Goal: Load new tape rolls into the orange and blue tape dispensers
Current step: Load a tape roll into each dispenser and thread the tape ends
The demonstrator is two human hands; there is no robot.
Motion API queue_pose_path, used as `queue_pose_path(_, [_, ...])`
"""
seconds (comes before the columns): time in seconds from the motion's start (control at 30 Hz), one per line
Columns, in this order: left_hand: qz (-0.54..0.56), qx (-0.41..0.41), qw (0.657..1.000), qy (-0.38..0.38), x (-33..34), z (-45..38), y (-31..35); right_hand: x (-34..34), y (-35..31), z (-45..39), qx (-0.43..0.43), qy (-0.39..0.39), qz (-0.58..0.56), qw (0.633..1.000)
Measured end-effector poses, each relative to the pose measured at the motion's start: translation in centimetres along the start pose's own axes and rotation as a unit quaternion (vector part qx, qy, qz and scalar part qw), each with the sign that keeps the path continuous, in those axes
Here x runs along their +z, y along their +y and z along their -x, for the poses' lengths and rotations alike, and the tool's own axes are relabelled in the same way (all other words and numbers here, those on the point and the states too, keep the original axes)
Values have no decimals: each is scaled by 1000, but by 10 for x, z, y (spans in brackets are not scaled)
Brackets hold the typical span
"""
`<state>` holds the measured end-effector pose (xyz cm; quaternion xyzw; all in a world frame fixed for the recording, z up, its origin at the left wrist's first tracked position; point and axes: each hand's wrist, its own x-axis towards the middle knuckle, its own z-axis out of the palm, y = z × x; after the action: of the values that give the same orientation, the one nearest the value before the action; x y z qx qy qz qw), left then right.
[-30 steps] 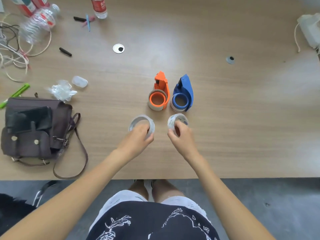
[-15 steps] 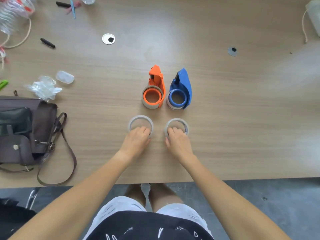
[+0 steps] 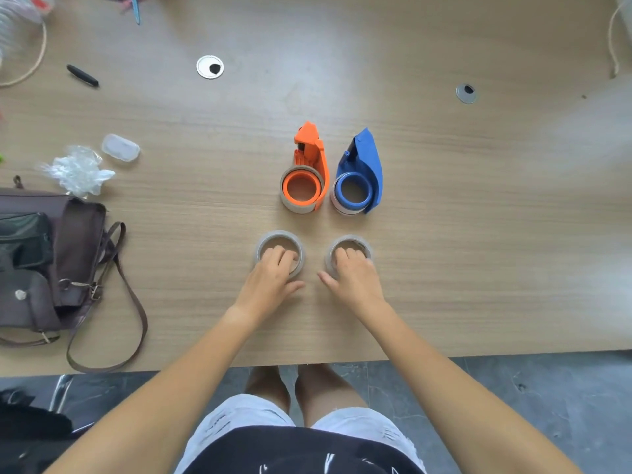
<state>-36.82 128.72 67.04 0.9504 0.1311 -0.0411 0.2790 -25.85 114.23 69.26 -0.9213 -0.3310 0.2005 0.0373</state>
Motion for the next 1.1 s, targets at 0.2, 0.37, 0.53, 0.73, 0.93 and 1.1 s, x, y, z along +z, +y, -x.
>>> queue_pose_path(0.2, [147,-140,966,161,-36,-31,-9,-38,-27,-37,132,76,-244,958])
queue_pose_path(0.37, [239,-193,945,112,-60,-69,-16,-53,-46,-73,179,64,-343,920])
queue_pose_path(0.53, [303,-228,925,-2,-52,-86,-15,-57,-59,-102,215,29,-344,914])
queue_pose_path(0.73, [429,-291,855,19,-47,-101,-19,-54,-60,-120,250,16,-326,912])
queue_pose_path(0.93, [644,-379,663,45,-61,-107,-18,-46,-47,-116,239,15,-393,888])
queue_pose_path(1.1, [681,-326,652,-73,-77,-97,-31,-48,-48,-85,266,-4,-581,769])
